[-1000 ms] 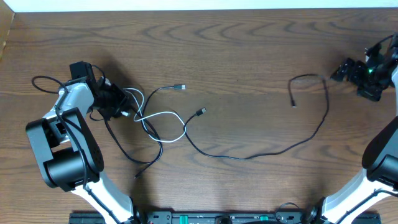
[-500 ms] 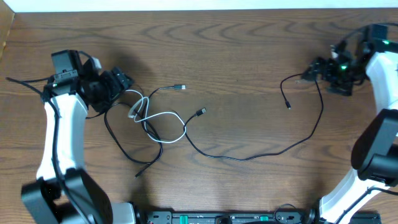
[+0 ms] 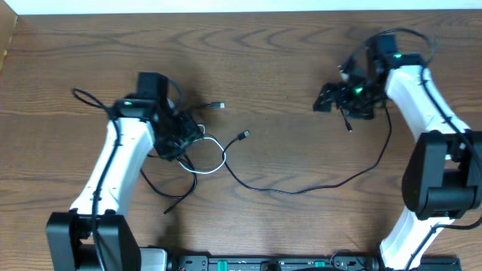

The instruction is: Untangle cables

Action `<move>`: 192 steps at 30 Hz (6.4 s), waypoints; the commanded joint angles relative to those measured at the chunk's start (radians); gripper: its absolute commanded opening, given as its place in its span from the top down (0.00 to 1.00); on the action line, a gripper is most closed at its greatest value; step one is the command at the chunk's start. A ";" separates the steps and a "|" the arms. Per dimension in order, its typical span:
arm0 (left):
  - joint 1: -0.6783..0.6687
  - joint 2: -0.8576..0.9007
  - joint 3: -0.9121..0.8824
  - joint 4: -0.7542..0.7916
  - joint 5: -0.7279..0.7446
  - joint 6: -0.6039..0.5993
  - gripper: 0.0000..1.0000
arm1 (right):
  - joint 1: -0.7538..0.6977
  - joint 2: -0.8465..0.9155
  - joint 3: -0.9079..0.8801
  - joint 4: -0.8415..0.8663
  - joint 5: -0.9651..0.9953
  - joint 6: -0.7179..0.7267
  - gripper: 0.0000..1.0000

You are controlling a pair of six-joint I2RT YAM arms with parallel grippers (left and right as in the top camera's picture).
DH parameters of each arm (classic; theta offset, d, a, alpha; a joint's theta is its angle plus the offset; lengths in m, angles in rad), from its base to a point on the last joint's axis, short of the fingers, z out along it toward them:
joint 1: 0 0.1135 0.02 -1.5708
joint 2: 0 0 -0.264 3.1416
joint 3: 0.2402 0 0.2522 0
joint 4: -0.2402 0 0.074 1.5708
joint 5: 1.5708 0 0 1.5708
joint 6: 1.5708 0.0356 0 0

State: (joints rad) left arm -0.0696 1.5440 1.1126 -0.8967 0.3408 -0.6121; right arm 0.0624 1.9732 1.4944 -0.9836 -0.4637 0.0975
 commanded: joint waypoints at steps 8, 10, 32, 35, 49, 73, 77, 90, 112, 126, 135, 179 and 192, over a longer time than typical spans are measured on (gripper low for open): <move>-0.103 0.012 -0.177 0.001 -0.151 -0.461 0.49 | 0.167 0.007 -0.088 0.085 -0.014 0.021 0.01; -0.129 0.012 -0.237 0.072 -0.151 -0.551 0.49 | 0.201 0.007 -0.091 0.099 -0.014 0.021 0.01; -0.248 0.023 -0.343 0.486 -0.165 -0.687 0.93 | 0.325 0.007 -0.091 0.137 -0.029 -0.013 0.12; -0.233 0.006 -0.331 0.614 -0.053 -0.667 0.93 | 0.333 0.007 -0.091 0.134 -0.129 -0.091 0.27; -0.059 -0.253 -0.319 0.822 -0.008 -0.664 0.93 | 0.409 0.009 -0.093 0.285 -0.109 0.024 0.15; -0.064 -0.267 -0.323 0.700 0.014 -0.032 0.92 | 0.487 0.010 -0.146 0.583 0.035 0.806 0.63; -0.089 -0.234 -0.323 0.722 0.012 -0.009 0.93 | 0.494 0.010 -0.201 0.669 0.063 0.900 0.66; -0.117 -0.074 -0.323 0.836 0.098 -0.016 0.93 | 0.510 0.069 -0.266 0.899 0.067 0.909 0.64; -0.118 -0.225 -0.323 0.853 0.373 0.134 0.93 | 0.515 0.188 -0.266 1.056 0.086 0.968 0.67; -0.117 -0.212 -0.323 0.782 0.102 0.121 0.93 | 0.495 0.084 -0.265 1.087 0.033 0.549 0.99; -0.117 -0.192 -0.323 0.783 0.078 0.091 0.93 | 0.481 0.039 -0.264 1.039 -0.061 0.503 0.99; -0.031 -0.199 -0.323 0.951 0.050 -0.699 0.93 | 0.725 0.043 -0.240 0.595 0.480 -0.143 0.50; -0.031 -0.199 -0.323 0.952 0.033 -0.778 0.93 | 0.743 0.057 -0.240 0.599 0.495 -0.168 0.99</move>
State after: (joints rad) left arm -0.1062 1.3457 0.7750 0.0525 0.3859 -1.3571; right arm 0.8043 2.0060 1.2415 -0.3840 0.0200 -0.0578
